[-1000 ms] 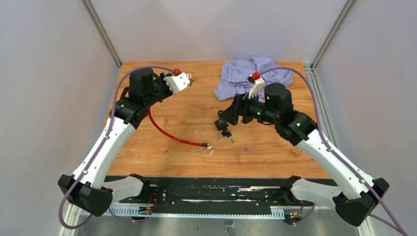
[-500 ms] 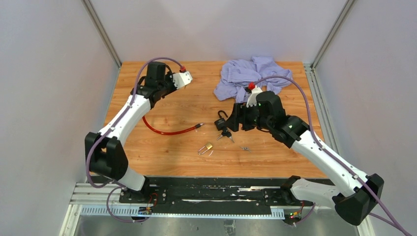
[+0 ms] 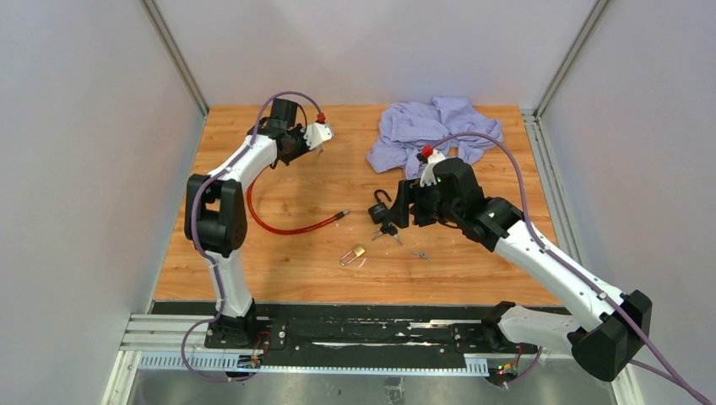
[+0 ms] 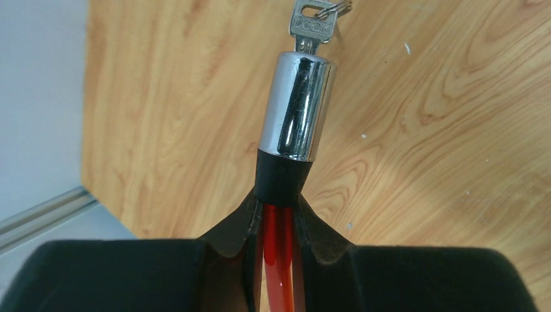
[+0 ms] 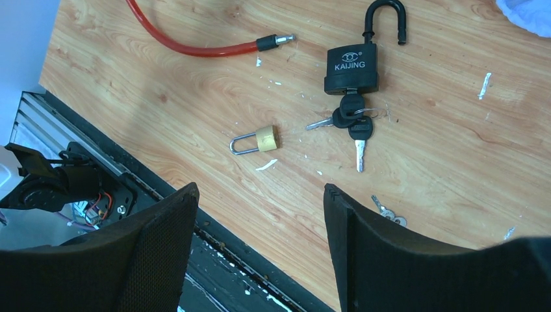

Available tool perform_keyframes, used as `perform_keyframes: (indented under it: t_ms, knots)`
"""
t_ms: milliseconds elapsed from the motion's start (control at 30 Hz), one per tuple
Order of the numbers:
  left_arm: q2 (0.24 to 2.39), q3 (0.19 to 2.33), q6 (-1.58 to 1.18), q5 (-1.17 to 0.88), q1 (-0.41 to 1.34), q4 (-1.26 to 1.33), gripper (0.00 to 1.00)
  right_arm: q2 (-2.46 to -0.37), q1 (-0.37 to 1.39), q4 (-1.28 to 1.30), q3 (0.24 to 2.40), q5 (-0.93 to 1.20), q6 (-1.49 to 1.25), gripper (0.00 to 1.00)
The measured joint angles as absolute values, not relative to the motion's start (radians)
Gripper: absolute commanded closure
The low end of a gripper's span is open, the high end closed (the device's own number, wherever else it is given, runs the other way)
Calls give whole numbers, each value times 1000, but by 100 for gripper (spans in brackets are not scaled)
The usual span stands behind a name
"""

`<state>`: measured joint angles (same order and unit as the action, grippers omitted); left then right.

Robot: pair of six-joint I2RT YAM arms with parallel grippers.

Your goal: Unlock with the key

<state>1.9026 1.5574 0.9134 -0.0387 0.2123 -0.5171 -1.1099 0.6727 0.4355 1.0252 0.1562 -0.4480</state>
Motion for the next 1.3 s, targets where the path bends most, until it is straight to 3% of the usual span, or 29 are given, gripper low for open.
perform_keyframes:
  t_ms: [400,600,700,733,867,1300]
  knots:
    - [2065,1572,912,91,207,-469,91,-1138,673,443,999,96,-450,31]
    - [2069,1572,904,128,192,-429,46,-1146,674,484,992,31,-455,31]
    - [2069,1572,897,124,190,-431,13,-1164,681,527,992,-23,-463,32]
    - [2069,1573,899,117,190,-439,8,-1175,684,542,992,-41,-467,32]
    - [2039,1573,875,67,190,-522,1,-1225,701,589,982,-95,-478,36]
    - [1681,1485,820,-205,190,-789,2,-1365,719,572,851,-147,-455,50]
